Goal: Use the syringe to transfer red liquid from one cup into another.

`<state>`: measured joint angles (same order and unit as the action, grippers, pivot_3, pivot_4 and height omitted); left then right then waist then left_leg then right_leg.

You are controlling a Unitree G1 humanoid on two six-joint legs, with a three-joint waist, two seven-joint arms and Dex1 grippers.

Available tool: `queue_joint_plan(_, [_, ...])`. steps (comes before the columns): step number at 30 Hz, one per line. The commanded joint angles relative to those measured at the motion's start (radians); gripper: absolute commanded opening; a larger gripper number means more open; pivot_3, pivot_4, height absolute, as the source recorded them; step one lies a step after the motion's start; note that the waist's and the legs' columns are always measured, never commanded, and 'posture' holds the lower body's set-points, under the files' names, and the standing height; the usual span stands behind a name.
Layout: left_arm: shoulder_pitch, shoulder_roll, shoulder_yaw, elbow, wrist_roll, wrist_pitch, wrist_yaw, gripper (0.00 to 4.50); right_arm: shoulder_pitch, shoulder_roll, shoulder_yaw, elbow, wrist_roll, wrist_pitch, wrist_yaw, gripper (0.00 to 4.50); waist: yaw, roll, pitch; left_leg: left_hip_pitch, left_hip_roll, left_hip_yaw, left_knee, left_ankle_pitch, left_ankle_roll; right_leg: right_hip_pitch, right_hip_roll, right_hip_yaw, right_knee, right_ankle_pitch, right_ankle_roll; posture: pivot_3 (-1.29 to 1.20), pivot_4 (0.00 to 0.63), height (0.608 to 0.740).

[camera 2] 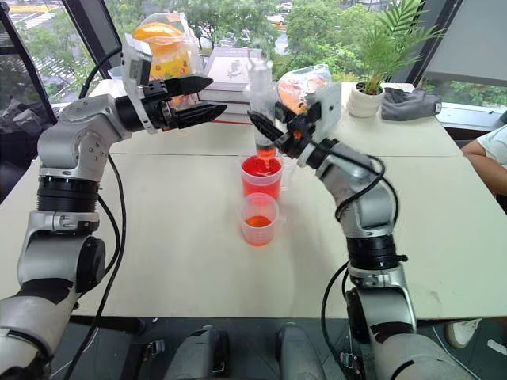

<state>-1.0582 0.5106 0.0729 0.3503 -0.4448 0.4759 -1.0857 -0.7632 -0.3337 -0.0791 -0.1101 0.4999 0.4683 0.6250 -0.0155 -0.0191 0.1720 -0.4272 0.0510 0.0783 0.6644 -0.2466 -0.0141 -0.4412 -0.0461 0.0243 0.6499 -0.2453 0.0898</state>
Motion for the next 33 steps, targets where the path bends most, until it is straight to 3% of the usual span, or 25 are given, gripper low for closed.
queue_joint_plan(1, [0.001, 0.017, 0.024, -0.05, -0.027, 0.015, -0.003, 4.21, -0.007, -0.057, -0.071, -0.209, 0.219, 0.165, 0.025, 1.38, 0.002, 0.0, 0.0, 0.0, 0.0, 0.0, 0.0, 0.0, 0.0, 0.0, 0.0, 0.0, 0.0, 0.0, 0.0, 0.0, 0.15, 0.74])
queue_joint_plan(6, [-0.005, 0.01, 0.016, -0.054, -0.036, 0.02, -0.004, 4.21, 0.115, -0.087, -0.057, -0.334, 0.29, 0.243, 0.001, 1.38, 0.0, 0.0, 0.0, 0.001, 0.0, 0.0, 0.0, 0.0, 0.0, 0.001, 0.0, 0.0, 0.0, 0.0, 0.0, 0.0, 0.15, 0.74])
queue_joint_plan(14, [-0.012, -0.009, -0.002, -0.111, -0.091, 0.094, -0.047, 4.21, 0.328, -0.053, 0.055, -0.335, 0.127, 0.095, -0.012, 1.38, 0.001, 0.0, 0.0, 0.0, 0.0, -0.001, 0.001, 0.0, 0.0, 0.001, 0.0, 0.0, 0.0, 0.0, 0.0, 0.0, 0.15, 0.74])
queue_joint_plan(19, [-0.03, -0.006, 0.016, -0.184, -0.213, 0.219, -0.117, 4.21, 0.359, -0.044, 0.075, -0.322, 0.086, 0.05, -0.016, 1.38, -0.001, 0.0, 0.0, 0.0, 0.0, -0.001, 0.001, 0.0, 0.0, 0.001, 0.0, 0.0, 0.0, 0.0, 0.0, 0.0, 0.15, 0.74])
queue_joint_plan(30, [-0.049, -0.08, -0.071, -0.17, -0.151, 0.167, -0.096, 4.21, 0.351, -0.049, 0.085, -0.306, 0.053, 0.029, -0.01, 1.38, 0.002, 0.0, 0.0, 0.001, 0.0, -0.001, 0.002, 0.0, 0.0, 0.001, 0.001, 0.0, 0.0, 0.0, 0.0, 0.0, 0.15, 0.74])
queue_joint_plan(33, [-0.047, -0.104, -0.088, -0.156, -0.127, 0.147, -0.071, 3.33, 0.348, -0.047, 0.088, -0.307, 0.051, 0.029, -0.011, 1.38, 0.001, 0.0, 0.0, 0.001, 0.0, -0.001, 0.002, 0.0, 0.0, 0.001, 0.001, 0.0, 0.0, 0.0, 0.0, 0.0, 0.15, 0.74])
